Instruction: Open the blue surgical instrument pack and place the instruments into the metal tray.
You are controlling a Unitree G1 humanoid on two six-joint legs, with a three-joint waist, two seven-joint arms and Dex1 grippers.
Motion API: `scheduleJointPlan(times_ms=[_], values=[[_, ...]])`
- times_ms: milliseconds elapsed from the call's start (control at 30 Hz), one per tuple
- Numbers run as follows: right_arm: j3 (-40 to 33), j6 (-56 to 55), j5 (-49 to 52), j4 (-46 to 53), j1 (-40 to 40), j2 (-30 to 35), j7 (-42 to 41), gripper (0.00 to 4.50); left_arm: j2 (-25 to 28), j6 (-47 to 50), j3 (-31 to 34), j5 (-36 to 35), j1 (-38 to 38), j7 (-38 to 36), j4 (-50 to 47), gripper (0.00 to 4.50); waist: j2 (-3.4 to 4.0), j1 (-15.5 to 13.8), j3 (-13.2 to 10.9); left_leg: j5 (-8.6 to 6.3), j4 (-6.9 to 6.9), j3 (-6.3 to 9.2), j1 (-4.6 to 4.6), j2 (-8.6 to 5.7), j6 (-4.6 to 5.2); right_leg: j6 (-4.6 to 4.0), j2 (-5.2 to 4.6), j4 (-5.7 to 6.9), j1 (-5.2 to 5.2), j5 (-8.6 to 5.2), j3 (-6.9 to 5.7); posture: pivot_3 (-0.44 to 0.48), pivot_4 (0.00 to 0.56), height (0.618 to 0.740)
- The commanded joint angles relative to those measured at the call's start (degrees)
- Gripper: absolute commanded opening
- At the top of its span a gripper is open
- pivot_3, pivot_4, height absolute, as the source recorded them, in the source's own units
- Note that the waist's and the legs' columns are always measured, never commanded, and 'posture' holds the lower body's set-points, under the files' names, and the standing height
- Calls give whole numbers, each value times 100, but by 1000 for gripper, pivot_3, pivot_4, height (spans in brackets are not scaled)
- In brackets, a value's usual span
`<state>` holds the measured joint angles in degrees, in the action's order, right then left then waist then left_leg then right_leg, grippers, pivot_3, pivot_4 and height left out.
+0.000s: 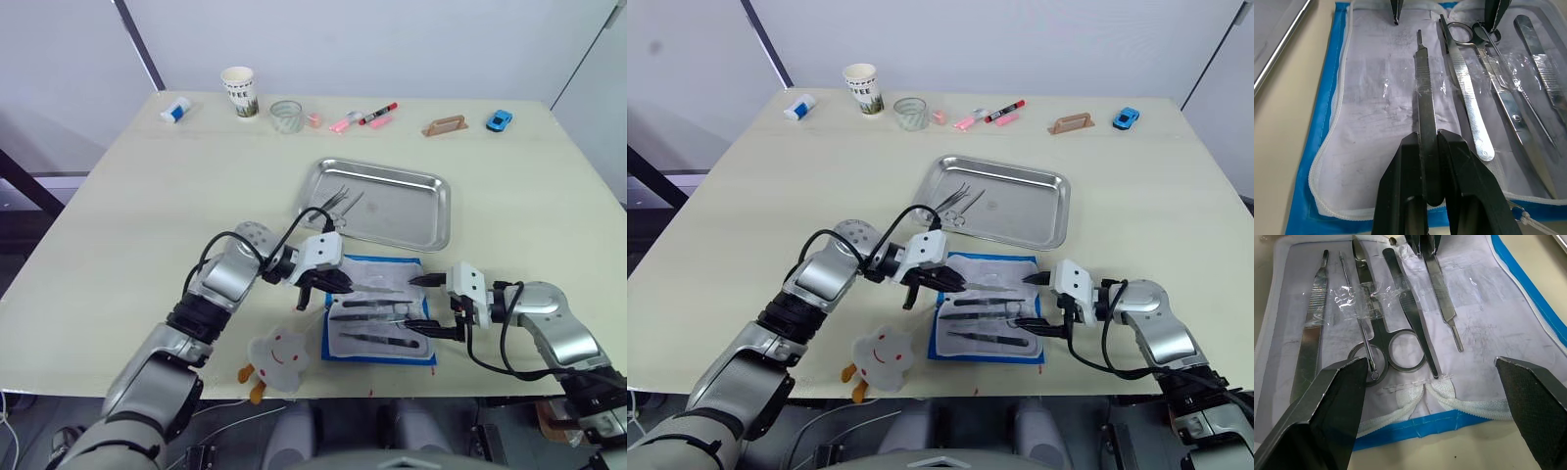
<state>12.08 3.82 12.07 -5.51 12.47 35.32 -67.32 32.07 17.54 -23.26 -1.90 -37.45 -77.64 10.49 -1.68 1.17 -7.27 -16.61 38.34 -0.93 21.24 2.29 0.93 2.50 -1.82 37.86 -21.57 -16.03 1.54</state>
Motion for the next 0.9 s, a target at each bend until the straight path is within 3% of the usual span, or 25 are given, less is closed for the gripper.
scheduleJointPlan(times_ms=[33, 433, 900], values=[[616, 296, -633, -404, -222, -2, 81, 4500, 192, 232, 124, -58, -214, -81, -372, 47, 0, 5, 0, 0, 0, -1, -1, 0, 0, 0, 1, 0, 0, 0, 1, 0, 150, 740], [678, 300, -648, -483, -171, -30, 82, 4500, 870, 650, 290, -229, -135, -364, -863, 47, -3, 34, -1, 0, -5, -4, -8, 4, 0, -7, 3, 1, 0, -3, 5, 0, 150, 740], [677, 205, -653, -732, 0, -61, -12, 4500, 1900, 723, 901, -546, 528, -370, -1131, 47, -9, 96, 0, 0, -15, -8, -17, 9, 0, -14, 1, 3, 1, -7, 6, 0, 150, 740]])
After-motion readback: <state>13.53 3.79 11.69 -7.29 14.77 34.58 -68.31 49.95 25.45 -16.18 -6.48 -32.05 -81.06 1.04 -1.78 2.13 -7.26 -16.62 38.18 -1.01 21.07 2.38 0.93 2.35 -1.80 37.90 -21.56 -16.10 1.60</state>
